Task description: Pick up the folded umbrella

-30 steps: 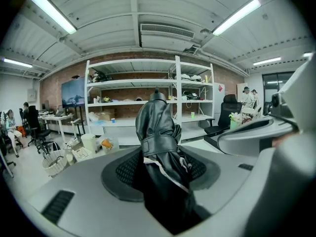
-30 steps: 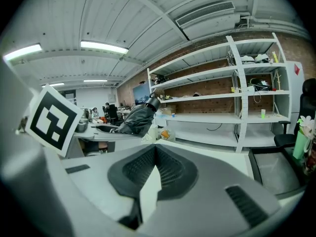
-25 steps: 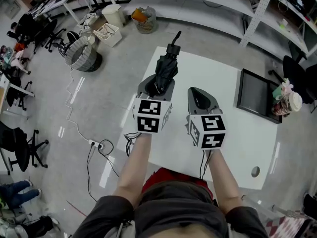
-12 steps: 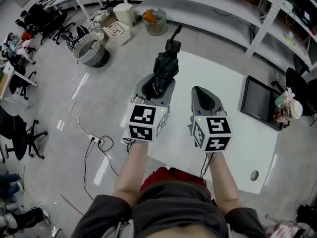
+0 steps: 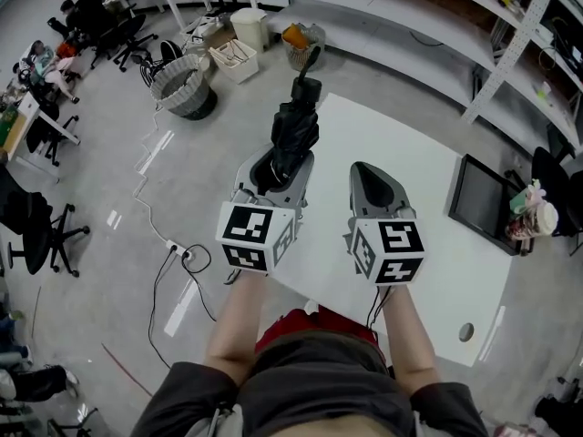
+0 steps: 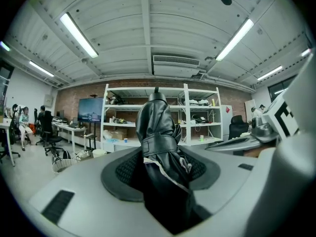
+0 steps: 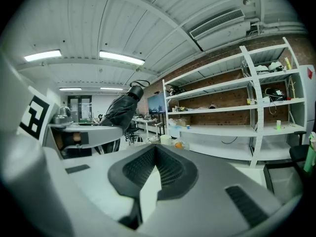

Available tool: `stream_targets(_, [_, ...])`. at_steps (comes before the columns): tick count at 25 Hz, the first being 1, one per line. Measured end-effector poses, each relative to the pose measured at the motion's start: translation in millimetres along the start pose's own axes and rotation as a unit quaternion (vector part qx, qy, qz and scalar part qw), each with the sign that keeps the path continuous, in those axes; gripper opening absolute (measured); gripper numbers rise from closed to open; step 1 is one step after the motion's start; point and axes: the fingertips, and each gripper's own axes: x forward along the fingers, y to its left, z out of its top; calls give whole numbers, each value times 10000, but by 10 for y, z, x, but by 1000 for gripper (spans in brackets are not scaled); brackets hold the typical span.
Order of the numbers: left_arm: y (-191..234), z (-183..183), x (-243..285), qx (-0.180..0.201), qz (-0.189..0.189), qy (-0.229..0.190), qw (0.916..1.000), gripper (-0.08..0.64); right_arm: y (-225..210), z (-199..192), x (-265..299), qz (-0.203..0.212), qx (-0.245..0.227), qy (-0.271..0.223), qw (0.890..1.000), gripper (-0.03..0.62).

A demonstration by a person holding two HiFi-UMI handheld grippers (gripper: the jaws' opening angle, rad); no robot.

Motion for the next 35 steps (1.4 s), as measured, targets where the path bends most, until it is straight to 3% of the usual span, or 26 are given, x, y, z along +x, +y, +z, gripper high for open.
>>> stream_targets(15, [97, 82, -711, -52, 230, -198, 9995, 212, 505, 190, -233, 266, -65, -327, 9991, 18])
stream_targets(29, [40, 208, -971, 17, 538, -340, 9980, 212, 547, 262, -378, 560, 12, -430, 9975, 18])
stream_targets(35, [105, 246, -1264, 18, 614, -425, 9972, 212, 780, 287, -453, 655, -31, -463, 9968, 18])
